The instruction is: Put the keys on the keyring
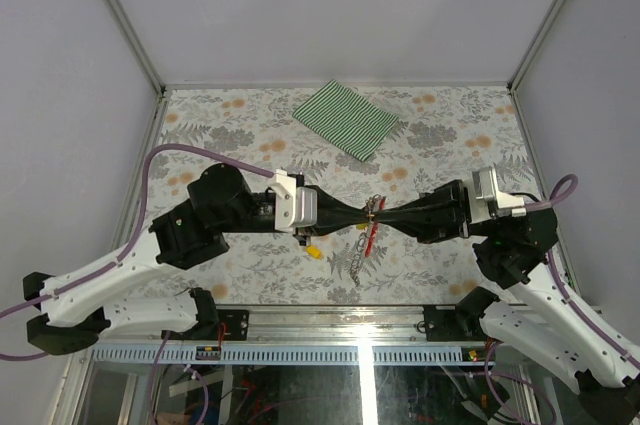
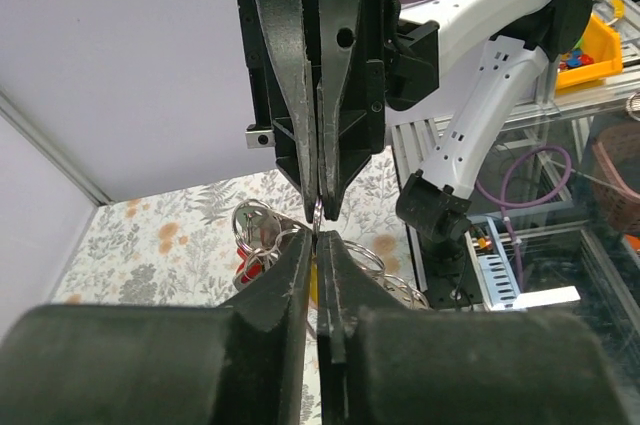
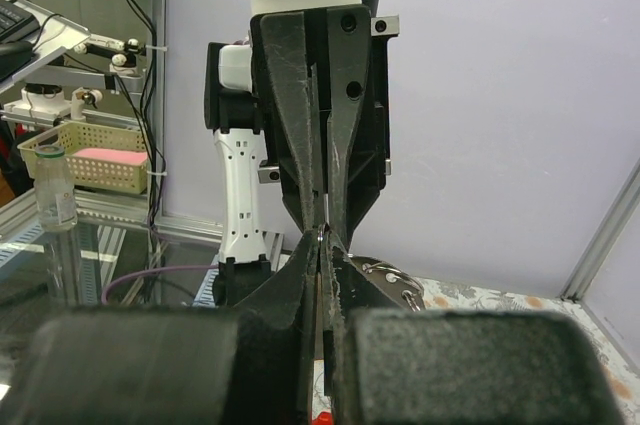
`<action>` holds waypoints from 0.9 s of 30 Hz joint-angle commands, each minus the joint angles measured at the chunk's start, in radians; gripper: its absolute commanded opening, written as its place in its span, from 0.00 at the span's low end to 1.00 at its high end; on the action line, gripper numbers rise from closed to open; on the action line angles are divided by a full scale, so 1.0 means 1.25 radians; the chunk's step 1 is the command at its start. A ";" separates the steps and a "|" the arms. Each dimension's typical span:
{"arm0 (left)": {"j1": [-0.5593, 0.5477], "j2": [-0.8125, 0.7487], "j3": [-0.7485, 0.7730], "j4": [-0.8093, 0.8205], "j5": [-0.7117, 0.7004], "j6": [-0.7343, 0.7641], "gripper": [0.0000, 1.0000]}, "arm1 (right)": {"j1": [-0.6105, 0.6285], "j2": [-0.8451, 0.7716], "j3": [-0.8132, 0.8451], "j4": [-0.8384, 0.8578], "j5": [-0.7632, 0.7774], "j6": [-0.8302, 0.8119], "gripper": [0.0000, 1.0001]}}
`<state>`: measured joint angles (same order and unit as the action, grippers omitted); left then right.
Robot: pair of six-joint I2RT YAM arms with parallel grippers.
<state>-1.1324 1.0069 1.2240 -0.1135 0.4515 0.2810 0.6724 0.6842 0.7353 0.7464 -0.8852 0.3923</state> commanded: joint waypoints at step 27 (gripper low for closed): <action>-0.004 0.283 0.483 -0.719 -0.154 0.246 0.00 | 0.003 -0.039 0.120 -0.579 0.093 -0.387 0.35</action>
<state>-1.1324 1.3556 1.7672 -0.9356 0.2916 0.5289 0.6724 0.6212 0.8906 -0.0257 -0.7761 -0.0834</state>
